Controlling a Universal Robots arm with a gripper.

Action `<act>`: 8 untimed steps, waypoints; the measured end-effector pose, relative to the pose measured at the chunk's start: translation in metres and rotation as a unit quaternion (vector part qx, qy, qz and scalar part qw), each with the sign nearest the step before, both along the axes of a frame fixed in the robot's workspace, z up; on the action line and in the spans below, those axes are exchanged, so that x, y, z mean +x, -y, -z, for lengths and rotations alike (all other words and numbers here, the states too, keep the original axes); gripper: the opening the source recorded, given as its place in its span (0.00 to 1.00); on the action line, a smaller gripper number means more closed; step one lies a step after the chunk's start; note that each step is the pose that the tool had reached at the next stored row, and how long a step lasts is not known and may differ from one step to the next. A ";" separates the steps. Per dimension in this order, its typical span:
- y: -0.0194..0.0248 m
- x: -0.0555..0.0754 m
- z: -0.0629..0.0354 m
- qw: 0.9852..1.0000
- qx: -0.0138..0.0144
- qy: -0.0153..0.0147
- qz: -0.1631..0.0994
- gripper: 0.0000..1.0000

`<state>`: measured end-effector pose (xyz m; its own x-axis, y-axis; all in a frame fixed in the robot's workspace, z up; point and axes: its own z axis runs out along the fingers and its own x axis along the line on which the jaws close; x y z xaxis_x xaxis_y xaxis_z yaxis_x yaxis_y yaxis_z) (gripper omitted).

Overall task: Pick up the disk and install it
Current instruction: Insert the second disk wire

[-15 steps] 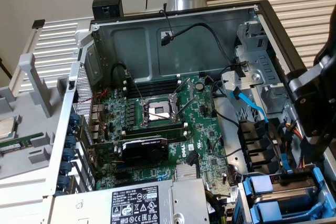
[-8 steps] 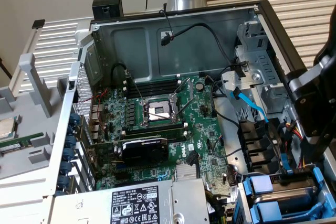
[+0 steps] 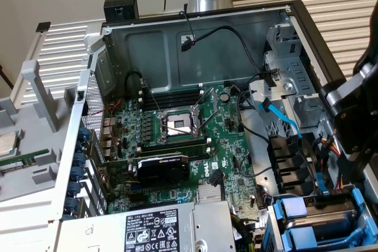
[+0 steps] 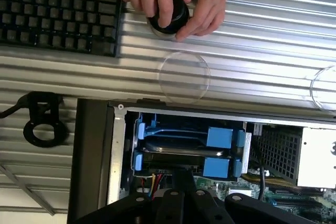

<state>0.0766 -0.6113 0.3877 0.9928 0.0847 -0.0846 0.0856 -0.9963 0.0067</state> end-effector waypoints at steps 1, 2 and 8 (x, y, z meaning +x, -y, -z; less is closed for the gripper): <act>-0.0008 0.000 -0.0001 1.000 0.000 0.000 0.000 0.11; -0.0008 0.000 -0.0001 1.000 0.000 0.000 0.000 0.11; -0.0008 0.000 0.0000 1.000 0.000 0.000 0.000 0.11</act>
